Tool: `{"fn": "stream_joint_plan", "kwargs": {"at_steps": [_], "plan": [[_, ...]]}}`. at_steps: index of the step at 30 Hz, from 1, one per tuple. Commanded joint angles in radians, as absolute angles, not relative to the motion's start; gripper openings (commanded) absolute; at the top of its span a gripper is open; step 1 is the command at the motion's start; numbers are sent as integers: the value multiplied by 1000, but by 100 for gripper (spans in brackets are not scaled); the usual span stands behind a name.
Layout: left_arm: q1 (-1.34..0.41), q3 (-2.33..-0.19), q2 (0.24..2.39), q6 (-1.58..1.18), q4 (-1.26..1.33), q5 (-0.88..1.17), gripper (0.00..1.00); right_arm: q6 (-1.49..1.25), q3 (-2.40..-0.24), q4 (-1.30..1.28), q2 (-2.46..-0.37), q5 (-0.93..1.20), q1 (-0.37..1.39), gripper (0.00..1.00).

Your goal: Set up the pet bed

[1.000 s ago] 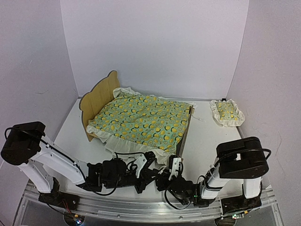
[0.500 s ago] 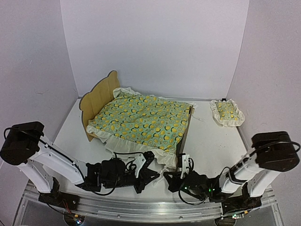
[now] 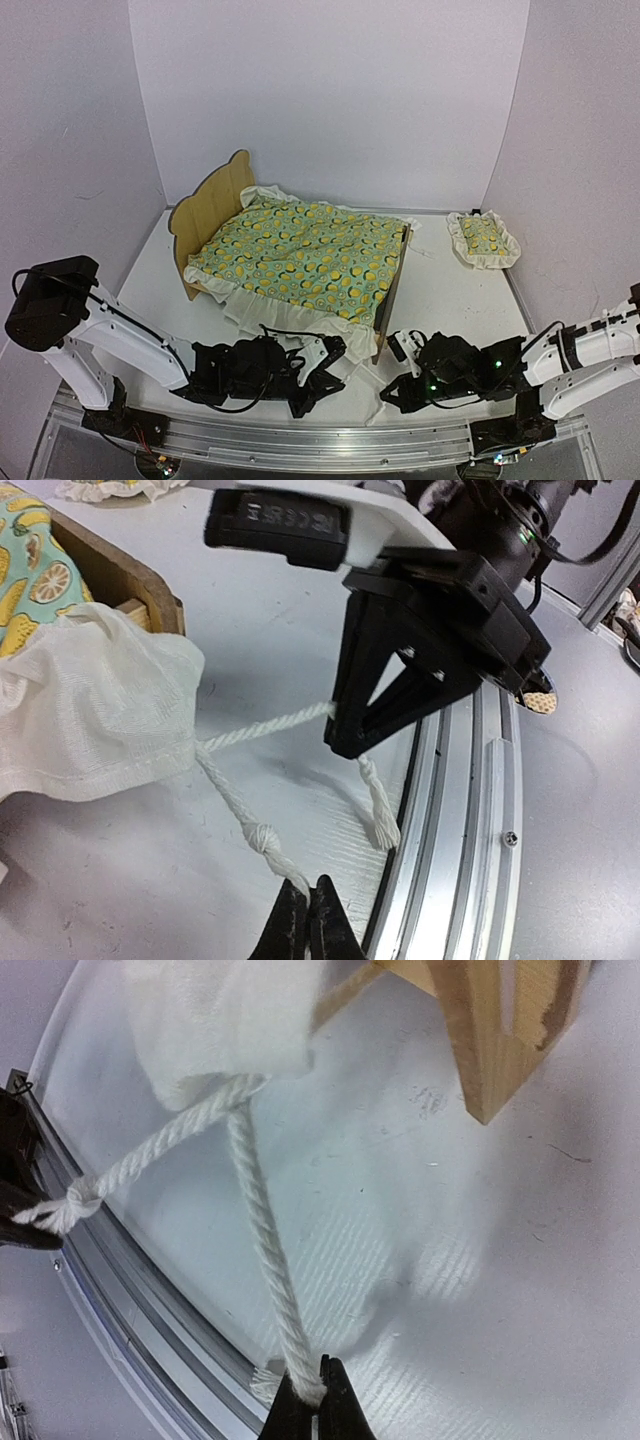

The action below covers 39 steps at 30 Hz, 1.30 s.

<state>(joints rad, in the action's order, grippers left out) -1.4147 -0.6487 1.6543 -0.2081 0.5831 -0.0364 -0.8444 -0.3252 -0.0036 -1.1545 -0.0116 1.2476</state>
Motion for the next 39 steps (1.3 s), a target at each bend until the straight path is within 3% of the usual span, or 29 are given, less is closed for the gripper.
{"fn": "stream_joint_plan", "kwargs": {"at_steps": [1,6,11,16,18,20,29,31,36,39], "plan": [[-1424,-765,1700,-188,471,105,0,-712,-403,-158,-1144,86,1198,0],[-1424,-848,1787,-241,406,195,0,-625,-491,-166,-1208,97,1198,0],[-1424,-833,1811,-256,401,84,2,-647,-481,-134,-1239,59,1197,0],[-1422,-783,1720,-281,386,-51,43,-669,-456,-114,-1215,48,1197,0],[-1422,-771,1659,-273,384,-123,86,-671,-445,-105,-1207,56,1197,0],[-1424,-787,1631,-258,380,-194,98,-673,-438,-104,-1195,52,1195,0],[-1443,-913,1742,114,406,-466,68,-686,-417,-82,-1128,52,1195,0],[-1445,-919,1763,233,448,-469,68,-689,-414,-71,-1122,56,1196,0],[-1446,-955,1837,455,498,-476,81,-686,-417,-57,-1130,69,1195,0],[-1444,-991,1878,510,501,-522,78,-690,-416,-55,-1126,75,1196,0]]}}
